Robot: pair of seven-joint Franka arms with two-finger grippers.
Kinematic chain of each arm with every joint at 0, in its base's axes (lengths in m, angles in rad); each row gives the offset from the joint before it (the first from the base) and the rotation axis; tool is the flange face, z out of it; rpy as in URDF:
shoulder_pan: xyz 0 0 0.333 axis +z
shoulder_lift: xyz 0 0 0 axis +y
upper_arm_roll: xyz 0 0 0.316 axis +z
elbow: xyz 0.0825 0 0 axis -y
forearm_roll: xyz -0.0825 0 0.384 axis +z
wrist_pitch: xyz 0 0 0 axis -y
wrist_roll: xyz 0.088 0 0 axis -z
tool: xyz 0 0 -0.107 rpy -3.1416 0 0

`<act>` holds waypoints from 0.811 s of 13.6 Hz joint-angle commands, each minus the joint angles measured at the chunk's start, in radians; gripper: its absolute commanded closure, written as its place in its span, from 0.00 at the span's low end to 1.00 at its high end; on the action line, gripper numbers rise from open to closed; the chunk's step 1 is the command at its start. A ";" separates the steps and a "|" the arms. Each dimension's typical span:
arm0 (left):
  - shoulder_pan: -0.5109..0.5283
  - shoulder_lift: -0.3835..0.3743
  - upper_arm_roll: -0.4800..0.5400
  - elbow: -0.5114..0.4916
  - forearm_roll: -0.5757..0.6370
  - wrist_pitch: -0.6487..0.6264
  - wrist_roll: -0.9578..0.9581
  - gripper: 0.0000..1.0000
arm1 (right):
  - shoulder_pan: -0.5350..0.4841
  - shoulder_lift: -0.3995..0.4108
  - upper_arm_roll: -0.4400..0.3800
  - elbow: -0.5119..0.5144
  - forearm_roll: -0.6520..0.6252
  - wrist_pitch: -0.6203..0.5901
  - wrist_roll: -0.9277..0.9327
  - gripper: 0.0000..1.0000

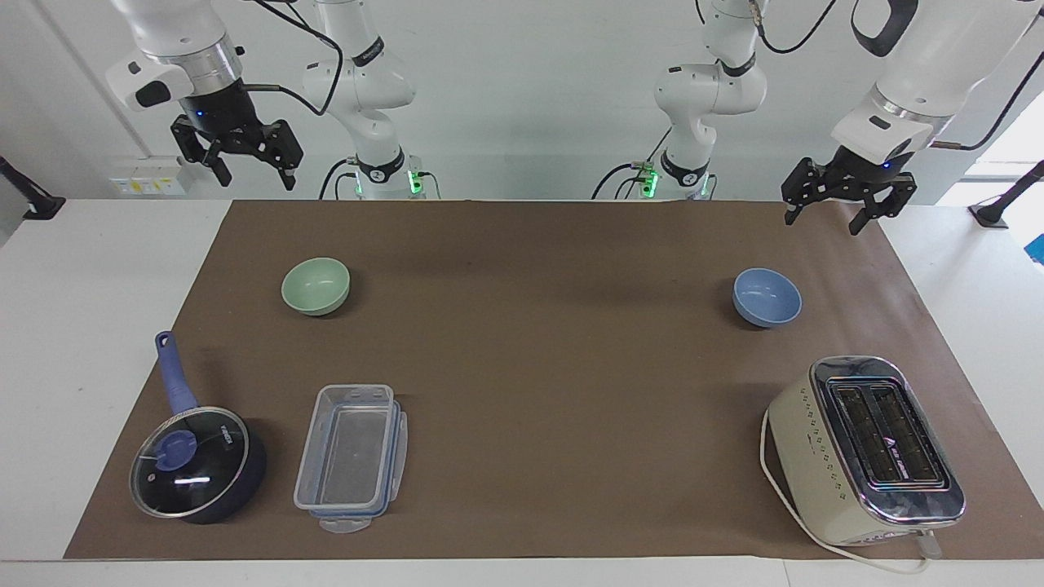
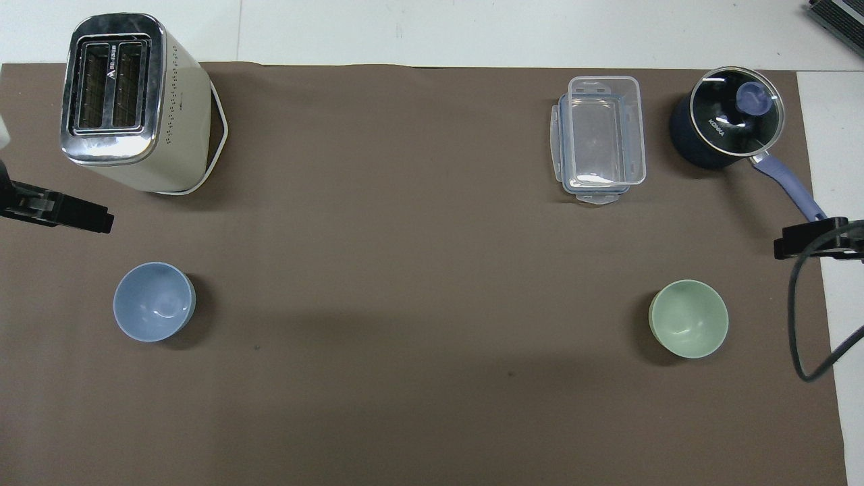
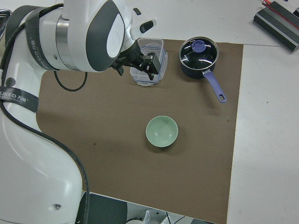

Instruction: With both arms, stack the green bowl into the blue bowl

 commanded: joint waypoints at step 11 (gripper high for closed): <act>0.037 -0.050 -0.005 -0.071 0.008 -0.003 0.012 0.00 | -0.005 -0.018 -0.003 -0.016 0.016 -0.004 -0.015 0.00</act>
